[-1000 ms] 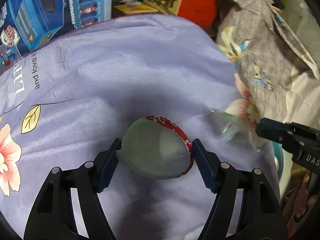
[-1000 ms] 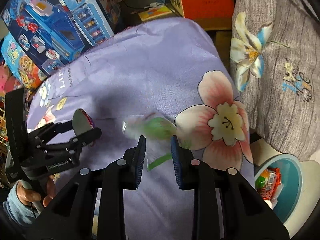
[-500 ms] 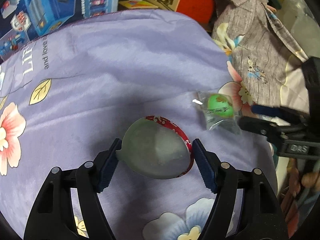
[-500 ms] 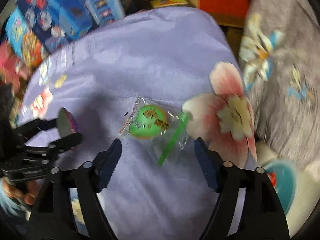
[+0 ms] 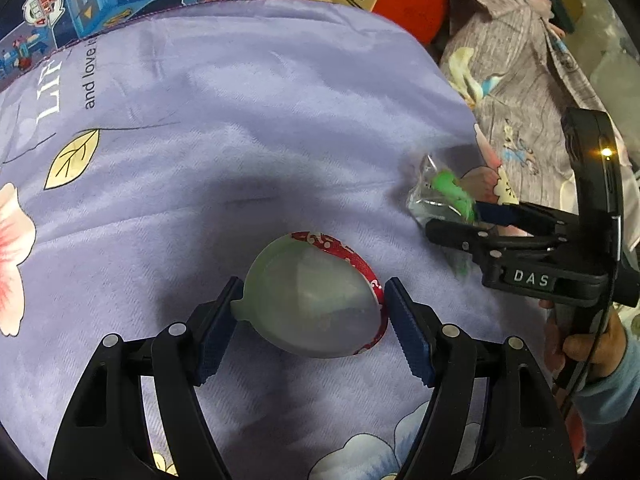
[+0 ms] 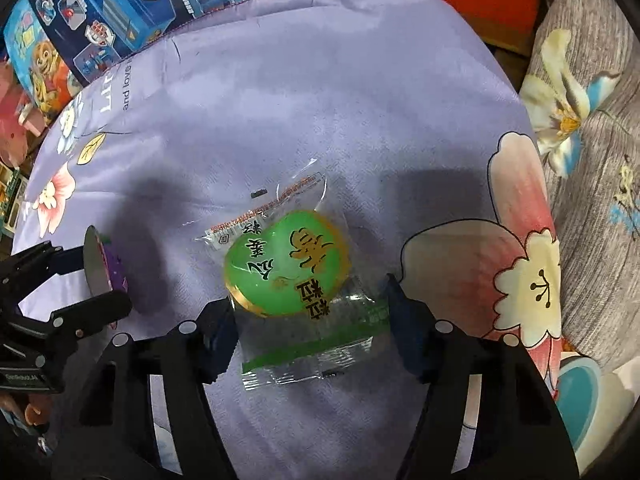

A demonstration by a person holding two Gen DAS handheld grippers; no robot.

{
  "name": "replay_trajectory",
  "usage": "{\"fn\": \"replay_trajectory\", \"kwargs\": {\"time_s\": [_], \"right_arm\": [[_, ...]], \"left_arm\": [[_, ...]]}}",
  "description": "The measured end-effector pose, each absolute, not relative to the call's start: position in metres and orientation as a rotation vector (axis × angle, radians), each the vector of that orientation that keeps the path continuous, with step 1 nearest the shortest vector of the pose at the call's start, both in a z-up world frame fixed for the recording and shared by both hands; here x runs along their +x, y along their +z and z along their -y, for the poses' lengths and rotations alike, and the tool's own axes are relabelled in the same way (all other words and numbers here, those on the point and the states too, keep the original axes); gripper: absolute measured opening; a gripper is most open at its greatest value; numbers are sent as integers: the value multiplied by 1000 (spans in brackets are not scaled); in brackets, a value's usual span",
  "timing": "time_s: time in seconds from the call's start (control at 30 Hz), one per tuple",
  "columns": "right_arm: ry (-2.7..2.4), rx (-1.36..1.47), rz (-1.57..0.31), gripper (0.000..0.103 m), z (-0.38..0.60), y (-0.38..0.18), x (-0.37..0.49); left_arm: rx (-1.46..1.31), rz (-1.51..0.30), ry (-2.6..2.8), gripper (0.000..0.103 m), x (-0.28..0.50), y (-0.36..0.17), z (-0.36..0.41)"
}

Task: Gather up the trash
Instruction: 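Carry the plastic cup and candy wrapper over the teal wastebasket with both tools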

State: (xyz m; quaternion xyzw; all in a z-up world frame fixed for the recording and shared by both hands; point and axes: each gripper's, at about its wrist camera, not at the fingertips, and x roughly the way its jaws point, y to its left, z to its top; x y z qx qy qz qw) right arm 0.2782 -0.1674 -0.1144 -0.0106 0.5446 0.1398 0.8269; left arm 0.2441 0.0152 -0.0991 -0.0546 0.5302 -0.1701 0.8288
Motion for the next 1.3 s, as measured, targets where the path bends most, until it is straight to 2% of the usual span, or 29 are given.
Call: {"fn": "replay_trajectory", "kwargs": {"time_s": [0.2, 0.53, 0.9, 1.3], "right_arm": [[285, 37, -1136, 58, 172, -100, 269], [226, 164, -1040, 58, 240, -51, 207], [78, 274, -924, 58, 346, -21, 117], [-87, 443, -862, 58, 467, -33, 39]], "left_arm": [[-128, -1130, -375, 73, 245, -100, -10], [-40, -1077, -458, 73, 216, -68, 45], [123, -1025, -636, 73, 166, -40, 155], [293, -1060, -805, 73, 123, -52, 279]]}}
